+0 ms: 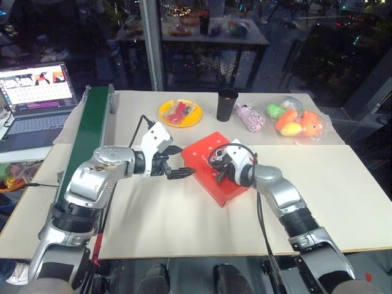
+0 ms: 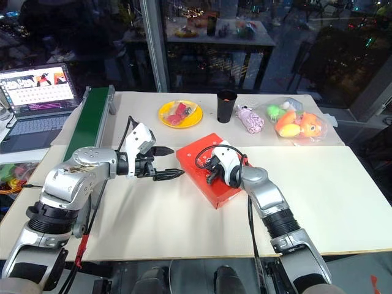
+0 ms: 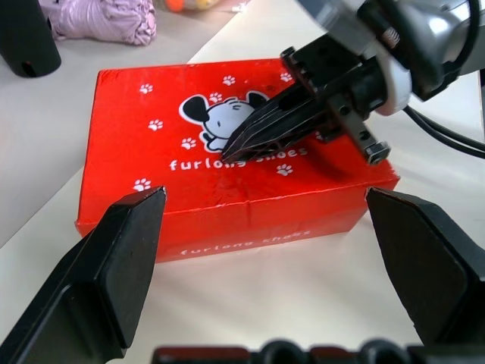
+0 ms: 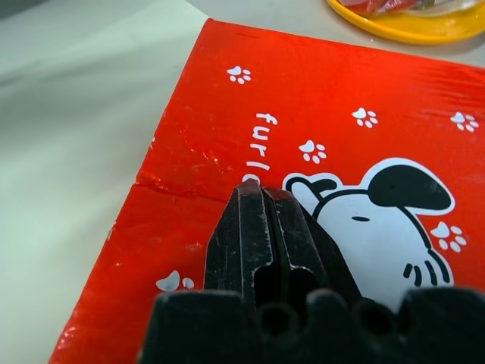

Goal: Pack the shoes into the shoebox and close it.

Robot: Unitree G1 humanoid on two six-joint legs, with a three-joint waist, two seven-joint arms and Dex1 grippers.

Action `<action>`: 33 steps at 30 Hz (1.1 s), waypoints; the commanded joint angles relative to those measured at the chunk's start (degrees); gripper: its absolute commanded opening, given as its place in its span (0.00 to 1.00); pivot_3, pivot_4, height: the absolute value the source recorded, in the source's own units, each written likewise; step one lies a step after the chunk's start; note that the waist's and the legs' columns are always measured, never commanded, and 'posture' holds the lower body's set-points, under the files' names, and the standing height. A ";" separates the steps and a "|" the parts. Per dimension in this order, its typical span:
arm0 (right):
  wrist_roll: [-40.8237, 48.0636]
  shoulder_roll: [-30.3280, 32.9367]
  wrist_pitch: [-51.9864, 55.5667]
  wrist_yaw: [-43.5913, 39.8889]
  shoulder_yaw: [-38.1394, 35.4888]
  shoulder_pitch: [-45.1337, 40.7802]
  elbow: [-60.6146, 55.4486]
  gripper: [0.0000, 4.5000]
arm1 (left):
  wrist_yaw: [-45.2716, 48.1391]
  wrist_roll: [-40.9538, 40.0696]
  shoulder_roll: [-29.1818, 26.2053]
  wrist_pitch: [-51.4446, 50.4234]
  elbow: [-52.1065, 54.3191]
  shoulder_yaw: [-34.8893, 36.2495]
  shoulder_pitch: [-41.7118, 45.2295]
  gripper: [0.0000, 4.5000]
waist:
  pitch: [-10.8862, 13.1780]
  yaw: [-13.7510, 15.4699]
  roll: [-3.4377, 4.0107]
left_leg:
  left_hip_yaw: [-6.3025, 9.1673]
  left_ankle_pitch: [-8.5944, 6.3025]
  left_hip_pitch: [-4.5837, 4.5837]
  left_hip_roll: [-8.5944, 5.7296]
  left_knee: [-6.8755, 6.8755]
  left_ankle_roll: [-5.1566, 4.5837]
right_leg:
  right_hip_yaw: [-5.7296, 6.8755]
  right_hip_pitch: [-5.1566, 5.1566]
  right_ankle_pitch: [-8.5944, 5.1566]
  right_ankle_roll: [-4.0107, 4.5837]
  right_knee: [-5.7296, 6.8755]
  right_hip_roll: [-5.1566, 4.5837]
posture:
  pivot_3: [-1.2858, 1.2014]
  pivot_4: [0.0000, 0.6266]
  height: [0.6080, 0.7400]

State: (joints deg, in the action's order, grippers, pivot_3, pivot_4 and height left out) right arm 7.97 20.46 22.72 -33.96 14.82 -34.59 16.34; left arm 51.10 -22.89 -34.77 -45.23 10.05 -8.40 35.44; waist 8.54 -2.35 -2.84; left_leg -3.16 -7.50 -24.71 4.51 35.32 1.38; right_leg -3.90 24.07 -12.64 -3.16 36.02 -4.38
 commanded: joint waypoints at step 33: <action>4.61 -6.12 -9.46 13.90 -30.77 42.84 -24.73 0.99 | -25.45 14.76 21.09 46.72 -21.86 7.75 -29.10 1.00 | 0.10 1.20 0.30 | -0.02 -0.18 -0.39 -0.01 -0.09 0.21 | 0.03 0.31 -0.01 0.07 -0.24 -0.06 | 0.52 0.24 0.97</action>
State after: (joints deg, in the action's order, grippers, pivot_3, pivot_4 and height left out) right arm 13.39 14.59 16.28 -20.49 -16.68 8.18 -8.19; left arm 27.65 -9.04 -14.26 -1.92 -11.24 -1.66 6.25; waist 8.65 -1.15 -2.54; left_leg -3.18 -7.68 -25.10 4.50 35.22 1.60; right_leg -3.87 24.39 -12.65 -3.08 35.78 -4.46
